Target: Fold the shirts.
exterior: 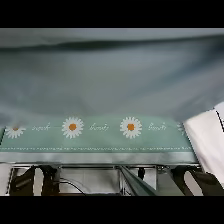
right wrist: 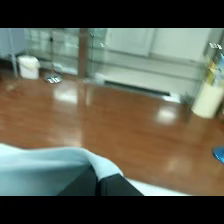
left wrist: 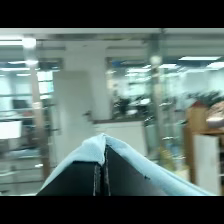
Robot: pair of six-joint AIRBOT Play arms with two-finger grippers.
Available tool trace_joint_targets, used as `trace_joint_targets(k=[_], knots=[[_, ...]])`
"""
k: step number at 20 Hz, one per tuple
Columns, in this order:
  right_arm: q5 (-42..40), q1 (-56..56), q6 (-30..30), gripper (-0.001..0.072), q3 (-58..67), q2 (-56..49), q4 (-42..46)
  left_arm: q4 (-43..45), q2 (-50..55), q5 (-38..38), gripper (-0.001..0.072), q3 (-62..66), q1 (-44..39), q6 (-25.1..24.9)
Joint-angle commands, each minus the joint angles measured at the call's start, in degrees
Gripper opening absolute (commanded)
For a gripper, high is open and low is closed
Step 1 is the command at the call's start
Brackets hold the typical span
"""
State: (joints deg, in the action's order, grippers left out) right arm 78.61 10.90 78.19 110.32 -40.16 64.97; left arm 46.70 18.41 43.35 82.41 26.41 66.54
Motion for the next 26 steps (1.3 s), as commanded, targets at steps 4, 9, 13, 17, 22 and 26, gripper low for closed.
trace_joint_targets(k=[4,9,13,17,22,26], knots=[[1.5,0.0,3.1,0.0031,-19.6,6.1,1.6,15.4,-2.2,12.3,0.0018,-9.4,1.2,12.7],[-3.4,0.0,-0.9,0.0031,-37.1,0.8,-8.1,-2.7,8.7,16.5,0.0018,-31.5,-1.4,5.9],[-11.1,0.0,-3.7,0.0031,-42.7,-11.8,-9.1,-4.5,26.6,6.0,0.0018,-34.8,-10.5,2.0],[-20.8,0.0,-6.7,0.0031,-41.4,-28.9,-12.7,-4.5,48.4,-2.8,0.0018,-24.0,-16.9,2.0],[-23.2,0.0,-6.2,0.0031,-25.2,-52.1,-16.3,-4.5,70.6,-4.5,0.0018,-4.8,-19.7,2.6],[-23.3,0.0,-2.4,0.0031,-12.8,-64.4,-17.1,-4.5,80.2,-3.7,0.0018,6.0,-20.4,6.4]])
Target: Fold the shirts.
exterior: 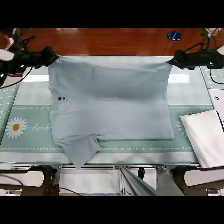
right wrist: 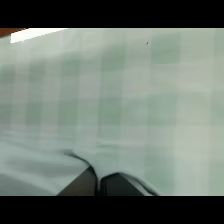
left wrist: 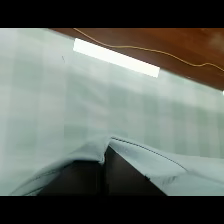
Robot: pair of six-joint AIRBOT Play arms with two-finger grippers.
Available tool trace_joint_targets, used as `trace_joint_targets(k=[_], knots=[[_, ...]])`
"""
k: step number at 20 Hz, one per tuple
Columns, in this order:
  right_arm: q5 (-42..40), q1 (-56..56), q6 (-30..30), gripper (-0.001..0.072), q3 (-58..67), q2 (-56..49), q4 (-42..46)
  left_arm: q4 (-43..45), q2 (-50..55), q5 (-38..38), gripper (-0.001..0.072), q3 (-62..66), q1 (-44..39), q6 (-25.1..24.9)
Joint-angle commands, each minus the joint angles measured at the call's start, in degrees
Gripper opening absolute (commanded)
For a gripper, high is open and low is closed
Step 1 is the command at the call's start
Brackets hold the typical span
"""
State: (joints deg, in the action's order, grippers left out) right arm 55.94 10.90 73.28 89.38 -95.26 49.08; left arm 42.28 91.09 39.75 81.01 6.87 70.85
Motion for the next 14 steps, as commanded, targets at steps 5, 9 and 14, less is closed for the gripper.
trace_joint_targets(k=[5,9,14], knots=[[2.7,0.0,4.1,0.0031,11.8,-14.3,-1.0,-0.1,8.5,11.1,0.0018,8.0,0.6,2.3],[5.7,2.3,4.0,0.0032,12.0,-13.3,-2.2,0.2,7.4,26.8,0.0018,8.0,4.2,2.3],[20.0,8.0,2.2,0.0032,11.6,-11.9,-0.5,12.9,5.0,37.9,0.0017,6.6,5.5,5.6]])
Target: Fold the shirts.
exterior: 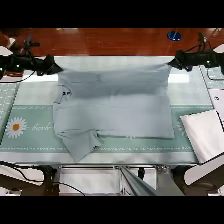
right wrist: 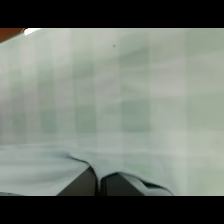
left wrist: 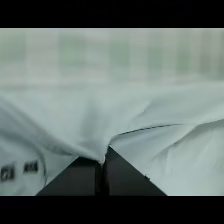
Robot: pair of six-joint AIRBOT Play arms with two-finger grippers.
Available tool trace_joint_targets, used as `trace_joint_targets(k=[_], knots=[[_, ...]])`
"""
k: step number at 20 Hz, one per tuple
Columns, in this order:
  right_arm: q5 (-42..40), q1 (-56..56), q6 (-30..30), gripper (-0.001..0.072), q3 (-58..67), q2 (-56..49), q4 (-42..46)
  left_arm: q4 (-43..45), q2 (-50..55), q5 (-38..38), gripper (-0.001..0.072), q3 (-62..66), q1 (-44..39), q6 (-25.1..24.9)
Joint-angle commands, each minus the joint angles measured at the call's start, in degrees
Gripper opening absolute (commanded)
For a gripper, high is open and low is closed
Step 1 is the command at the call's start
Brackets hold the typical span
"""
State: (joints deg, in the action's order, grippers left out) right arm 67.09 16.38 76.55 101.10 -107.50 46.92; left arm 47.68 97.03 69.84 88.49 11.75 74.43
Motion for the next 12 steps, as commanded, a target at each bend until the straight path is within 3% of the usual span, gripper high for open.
trace_joint_targets(k=[1,9,10,11,12], knots=[[10.4,2.4,-1.2,0.0031,-1.2,0.3,3.9,8.1,-1.0,7.8,0.0018,-2.1,0.1,1.9],[9.3,0.6,-3.6,0.0037,-12.0,-0.4,7.4,8.4,-1.0,4.0,0.0021,-14.0,-2.1,1.1],[9.2,0.2,-3.0,0.0168,-12.0,-0.7,7.4,8.4,-0.9,3.7,0.0144,-14.0,-2.1,1.1],[9.5,0.2,-2.7,0.0426,-11.9,-0.6,7.4,8.6,-1.0,4.9,0.0469,-13.5,-2.0,0.9],[10.8,0.4,-3.1,0.0408,-11.3,-0.2,7.3,10.3,-1.0,6.9,0.0511,-12.1,-1.7,0.7]])
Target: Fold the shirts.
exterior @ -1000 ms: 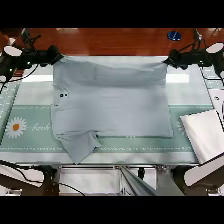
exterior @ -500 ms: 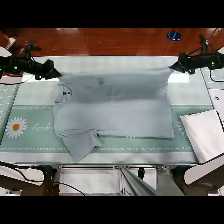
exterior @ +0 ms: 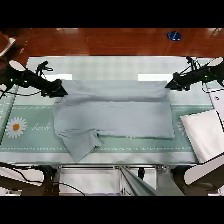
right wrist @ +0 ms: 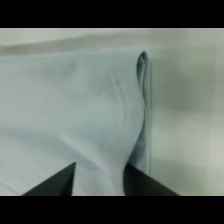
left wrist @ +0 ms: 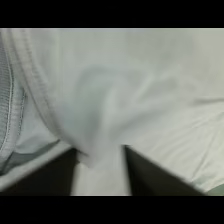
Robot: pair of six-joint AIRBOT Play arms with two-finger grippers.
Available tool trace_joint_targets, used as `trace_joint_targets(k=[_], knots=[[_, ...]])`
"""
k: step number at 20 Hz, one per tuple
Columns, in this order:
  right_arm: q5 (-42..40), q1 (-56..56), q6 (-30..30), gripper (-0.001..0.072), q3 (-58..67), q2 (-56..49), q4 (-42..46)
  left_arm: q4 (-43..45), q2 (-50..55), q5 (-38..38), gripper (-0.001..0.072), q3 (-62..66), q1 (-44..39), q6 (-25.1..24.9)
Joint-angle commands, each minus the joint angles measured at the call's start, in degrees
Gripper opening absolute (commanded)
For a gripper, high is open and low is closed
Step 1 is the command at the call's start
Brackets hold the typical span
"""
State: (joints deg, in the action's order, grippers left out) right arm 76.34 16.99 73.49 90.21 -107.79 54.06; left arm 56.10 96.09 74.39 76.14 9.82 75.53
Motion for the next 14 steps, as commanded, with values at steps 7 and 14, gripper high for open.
trace_joint_targets(k=[7,14], knots=[[-0.5,10.5,-0.7,0.0407,-9.7,18.0,1.1,7.2,-15.0,9.4,0.051,-6.0,10.6,2.9],[-16.3,12.1,-5.9,0.0407,-48.1,42.6,-8.6,2.4,-38.6,3.8,0.051,-44.0,28.8,1.7]])
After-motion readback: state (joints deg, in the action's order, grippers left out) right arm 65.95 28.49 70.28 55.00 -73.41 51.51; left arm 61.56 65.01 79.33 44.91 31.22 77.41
